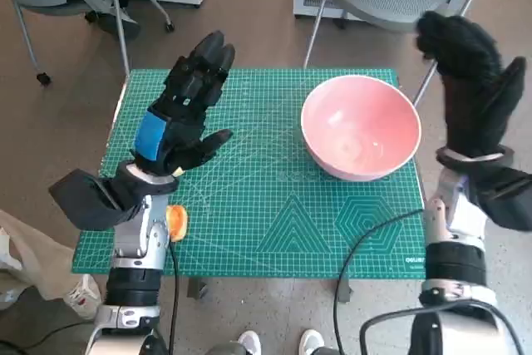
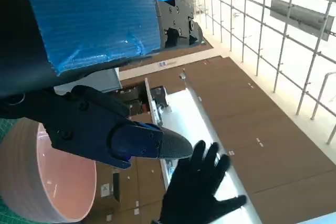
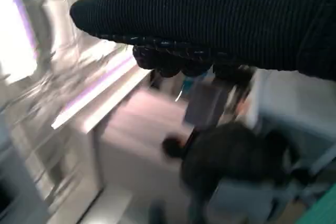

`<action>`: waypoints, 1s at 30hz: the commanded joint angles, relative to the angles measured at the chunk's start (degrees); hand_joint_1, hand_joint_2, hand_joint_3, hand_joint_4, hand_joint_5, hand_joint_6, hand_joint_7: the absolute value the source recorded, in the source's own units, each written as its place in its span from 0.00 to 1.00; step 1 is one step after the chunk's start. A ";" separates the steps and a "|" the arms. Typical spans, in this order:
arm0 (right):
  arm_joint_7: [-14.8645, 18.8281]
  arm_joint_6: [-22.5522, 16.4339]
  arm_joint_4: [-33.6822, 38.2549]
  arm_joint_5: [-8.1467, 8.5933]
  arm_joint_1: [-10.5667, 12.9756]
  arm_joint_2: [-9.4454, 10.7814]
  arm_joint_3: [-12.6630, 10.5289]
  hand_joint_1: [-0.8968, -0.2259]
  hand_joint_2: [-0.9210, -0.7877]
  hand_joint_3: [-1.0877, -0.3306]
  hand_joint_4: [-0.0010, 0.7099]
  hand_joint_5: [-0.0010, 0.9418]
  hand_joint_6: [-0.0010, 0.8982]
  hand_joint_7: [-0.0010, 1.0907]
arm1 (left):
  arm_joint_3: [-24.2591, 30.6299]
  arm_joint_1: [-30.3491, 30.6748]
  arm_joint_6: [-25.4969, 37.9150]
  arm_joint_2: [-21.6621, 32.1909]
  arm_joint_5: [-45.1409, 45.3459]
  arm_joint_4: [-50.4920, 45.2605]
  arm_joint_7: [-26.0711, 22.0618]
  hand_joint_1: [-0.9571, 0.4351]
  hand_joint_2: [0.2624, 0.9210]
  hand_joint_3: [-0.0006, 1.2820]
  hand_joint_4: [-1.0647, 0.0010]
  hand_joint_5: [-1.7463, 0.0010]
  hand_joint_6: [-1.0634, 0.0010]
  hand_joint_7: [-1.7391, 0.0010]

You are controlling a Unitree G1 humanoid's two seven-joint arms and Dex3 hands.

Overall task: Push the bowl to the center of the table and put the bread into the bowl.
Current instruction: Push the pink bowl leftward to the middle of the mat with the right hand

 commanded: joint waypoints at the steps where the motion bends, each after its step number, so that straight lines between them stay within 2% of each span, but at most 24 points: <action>1: -2.43 0.48 6.25 -1.43 -1.45 -1.59 -0.83 0.34 0.00 0.27 0.05 0.00 0.00 0.24 | 0.17 -0.03 -0.71 -0.18 -0.16 0.23 0.07 0.23 1.00 0.16 0.90 1.00 0.89 0.86; 8: -3.88 2.22 13.90 -2.45 -3.71 -4.31 -1.43 0.35 0.00 0.25 0.03 0.00 0.00 0.21 | 0.21 -0.05 -0.78 -0.26 -0.10 0.42 0.18 0.23 1.00 0.16 0.90 1.00 0.89 0.85; 13: -5.82 5.99 18.78 -3.38 -4.94 -5.96 -1.35 0.36 0.00 0.25 0.02 0.00 0.00 0.20 | 0.29 -0.10 -0.78 -0.27 -0.20 0.64 0.17 0.23 1.00 0.16 0.91 1.00 0.89 0.85; 21: -6.85 12.67 22.55 -4.14 -5.45 -6.25 -1.61 0.37 0.00 0.25 0.00 0.00 0.00 0.15 | 0.30 -0.02 -0.60 -0.31 -0.28 0.39 0.23 0.23 1.00 0.16 0.91 1.00 0.89 0.85; 30: -8.26 19.04 24.52 -5.60 -4.58 -6.38 -1.46 0.43 0.00 0.18 0.00 0.00 0.00 0.11 | 0.31 0.06 -0.62 -0.34 -0.27 0.38 0.22 0.23 1.00 0.16 0.91 1.00 0.90 0.85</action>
